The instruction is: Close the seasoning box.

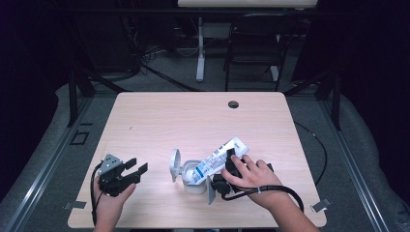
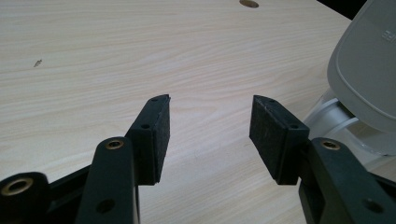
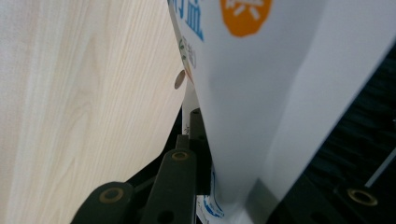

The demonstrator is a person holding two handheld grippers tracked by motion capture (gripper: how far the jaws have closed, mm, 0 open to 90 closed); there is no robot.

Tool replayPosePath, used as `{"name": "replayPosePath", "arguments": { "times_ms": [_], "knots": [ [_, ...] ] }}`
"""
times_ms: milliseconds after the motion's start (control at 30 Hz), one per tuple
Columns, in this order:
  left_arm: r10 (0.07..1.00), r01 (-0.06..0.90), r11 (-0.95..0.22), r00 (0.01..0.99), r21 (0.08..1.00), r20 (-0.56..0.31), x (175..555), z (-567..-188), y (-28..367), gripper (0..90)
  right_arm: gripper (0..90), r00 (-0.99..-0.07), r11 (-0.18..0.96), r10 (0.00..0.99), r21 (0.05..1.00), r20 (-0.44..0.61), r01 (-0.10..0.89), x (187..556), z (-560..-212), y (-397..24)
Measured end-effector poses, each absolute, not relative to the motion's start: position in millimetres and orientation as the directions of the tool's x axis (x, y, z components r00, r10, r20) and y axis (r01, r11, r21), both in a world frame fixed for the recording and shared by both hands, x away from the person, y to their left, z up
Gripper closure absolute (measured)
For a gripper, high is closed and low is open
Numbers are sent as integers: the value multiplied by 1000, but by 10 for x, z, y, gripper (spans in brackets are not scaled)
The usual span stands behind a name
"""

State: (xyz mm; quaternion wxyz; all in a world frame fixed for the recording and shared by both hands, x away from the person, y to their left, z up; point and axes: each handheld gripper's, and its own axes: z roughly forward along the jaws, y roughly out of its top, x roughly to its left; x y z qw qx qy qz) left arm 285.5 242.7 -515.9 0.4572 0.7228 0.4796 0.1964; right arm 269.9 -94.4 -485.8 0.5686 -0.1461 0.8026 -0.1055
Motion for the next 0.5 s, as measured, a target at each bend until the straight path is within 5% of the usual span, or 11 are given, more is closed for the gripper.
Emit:
{"name": "replayPosePath", "arguments": {
  "times_ms": [500],
  "knots": [
    [873, 518, -123, 462, 847, -155, 2858, -5169, 2423, 485, 850, -330, 953, -303, -283, -894, -107, 2686, -4878, -983]
  ]
}}
